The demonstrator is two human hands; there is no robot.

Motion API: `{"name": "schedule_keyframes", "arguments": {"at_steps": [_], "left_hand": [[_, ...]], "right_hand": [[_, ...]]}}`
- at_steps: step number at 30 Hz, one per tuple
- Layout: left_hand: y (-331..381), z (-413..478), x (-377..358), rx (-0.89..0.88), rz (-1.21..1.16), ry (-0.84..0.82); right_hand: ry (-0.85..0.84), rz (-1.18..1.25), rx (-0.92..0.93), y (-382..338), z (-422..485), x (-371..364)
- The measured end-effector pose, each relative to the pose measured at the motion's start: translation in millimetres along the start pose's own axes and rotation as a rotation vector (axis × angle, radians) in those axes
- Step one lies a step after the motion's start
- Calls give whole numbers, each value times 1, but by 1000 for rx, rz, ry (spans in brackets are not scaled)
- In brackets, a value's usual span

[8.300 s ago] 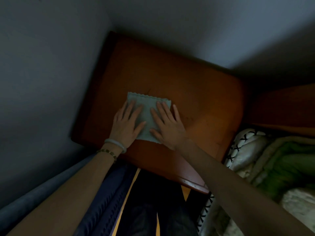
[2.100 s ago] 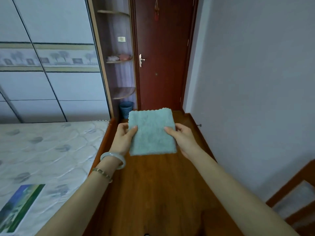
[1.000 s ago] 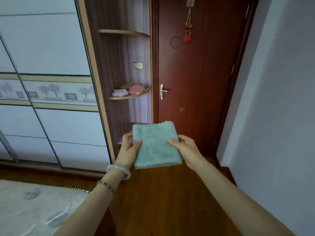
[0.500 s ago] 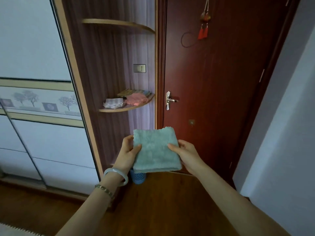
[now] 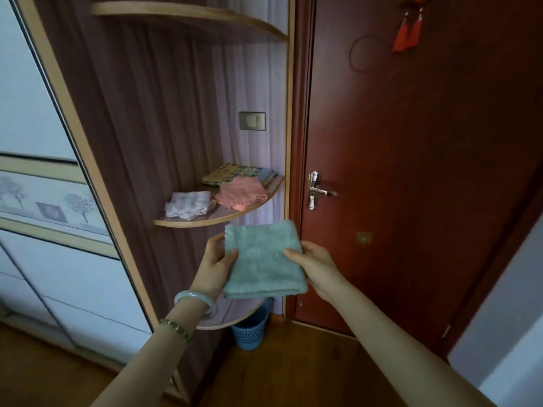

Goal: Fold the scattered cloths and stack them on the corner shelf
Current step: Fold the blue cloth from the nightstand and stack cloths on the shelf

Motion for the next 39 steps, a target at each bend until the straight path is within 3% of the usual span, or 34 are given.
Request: {"name": "schedule_keyframes", "arguments": {"at_steps": [9, 18, 30, 35, 39], "left_hand": [[-26, 138, 17, -5, -112, 217], [-12, 278, 41, -64, 61, 419], [-38, 332, 96, -21, 100, 558], [-74, 334, 116, 204, 425, 539], [-80, 340, 129, 238, 492, 556]], "right_hand": [[-187, -23, -25, 6, 187, 16], [-398, -5, -14, -36, 349, 25], [-423, -137, -11, -28, 459, -11], [-427, -438, -46, -5, 486, -26], [-466, -541, -58, 5, 496, -33]]}}
Point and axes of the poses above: each hand's wrist, its own z-axis towards the middle knuckle, its own x-axis out of the back of the hand, y = z × x, the point moved 10 cm from there along z, towards the middle knuckle, and after that the axes turned 8 degrees about -y, right-handed, at the moved point
